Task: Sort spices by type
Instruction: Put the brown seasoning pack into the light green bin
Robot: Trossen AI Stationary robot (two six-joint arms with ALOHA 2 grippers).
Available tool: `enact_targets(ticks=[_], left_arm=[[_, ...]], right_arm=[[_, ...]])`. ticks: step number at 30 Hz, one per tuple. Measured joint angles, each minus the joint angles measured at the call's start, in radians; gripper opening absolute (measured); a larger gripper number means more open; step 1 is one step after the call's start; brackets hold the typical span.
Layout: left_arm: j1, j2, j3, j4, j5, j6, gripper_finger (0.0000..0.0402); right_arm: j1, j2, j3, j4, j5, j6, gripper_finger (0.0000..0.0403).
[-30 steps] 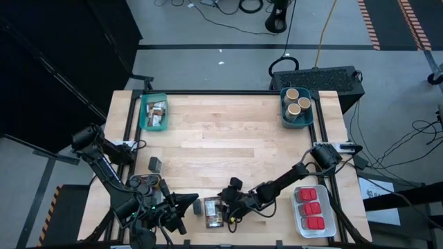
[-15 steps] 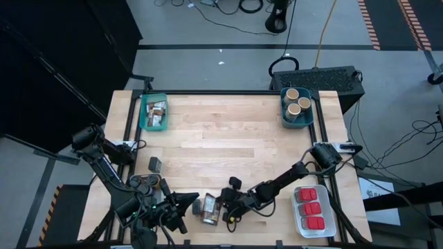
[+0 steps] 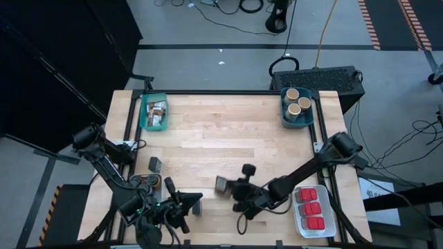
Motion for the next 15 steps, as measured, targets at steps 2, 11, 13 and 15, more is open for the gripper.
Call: enact_targets(ticks=[2,11,13,15], left_arm=[[0.020,0.001,0.000,-0.029,0.003,-0.067,0.0006],[0.242,0.001,0.000,-0.263,0.392,-0.249,0.0057],[0.289,0.001,0.000,-0.268,0.412,-0.213,0.0083],[0.328,0.001,0.000,-0.269,0.414,-0.162,0.0111]], right_arm=[[0.009,-0.055,0.000,-0.044,0.110,-0.057,0.0000],[-0.056,-0.188,0.001,-0.077,0.230,-0.296,0.0000],[-0.073,-0.203,0.001,-0.086,0.227,-0.343,0.0000],[-0.095,-0.220,0.001,-0.100,0.228,-0.377,0.0000]])
